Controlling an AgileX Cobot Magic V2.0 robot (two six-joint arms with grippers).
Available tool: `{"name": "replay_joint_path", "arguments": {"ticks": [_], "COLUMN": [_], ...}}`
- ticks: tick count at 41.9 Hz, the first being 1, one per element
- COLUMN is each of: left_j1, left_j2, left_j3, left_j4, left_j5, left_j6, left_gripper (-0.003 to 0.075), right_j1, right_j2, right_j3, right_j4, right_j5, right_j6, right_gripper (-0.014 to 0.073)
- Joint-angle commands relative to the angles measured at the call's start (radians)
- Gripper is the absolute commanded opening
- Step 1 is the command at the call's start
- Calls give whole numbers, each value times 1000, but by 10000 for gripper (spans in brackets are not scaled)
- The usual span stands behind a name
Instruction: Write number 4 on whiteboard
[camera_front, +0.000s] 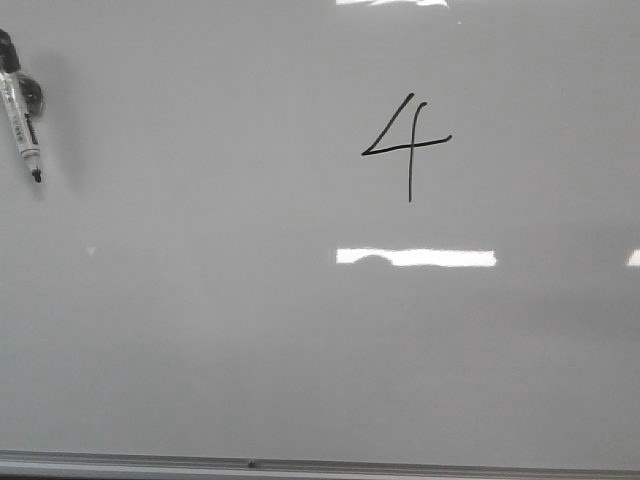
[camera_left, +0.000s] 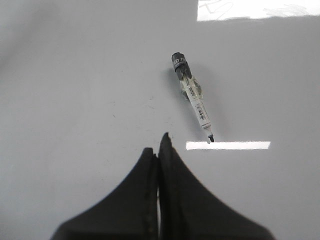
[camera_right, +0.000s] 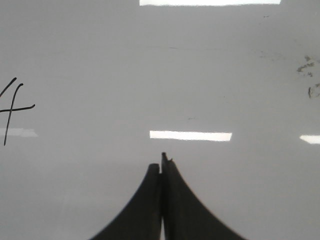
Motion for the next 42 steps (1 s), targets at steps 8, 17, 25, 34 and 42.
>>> {"name": "replay_joint_path", "arguments": {"ticks": [8,17,25,34,42], "left_j1": [1,1,1,1,1], "left_j2": [-13,-13,-13,-13,-13], "left_j3": [5,5,5,5,5], "left_j4": [-7,-7,-7,-7,-7], "left_j5": [-84,-84,-84,-84,-84], "left_j6": [-1,-1,-1,-1,-1], "left_gripper": [-20,-20,-20,-20,-20], "right_j1": [4,4,4,4,4], "right_j2": [-23,-23,-22,-22,-22], "right_j3": [-15,-15,-15,-15,-15], "right_j4": [-10,-10,-10,-10,-10], "right_j5": [-122,-122,-122,-122,-122], "right_j6": [-11,-11,-11,-11,-11], "right_gripper": [-69,-69,-69,-69,-69]}}
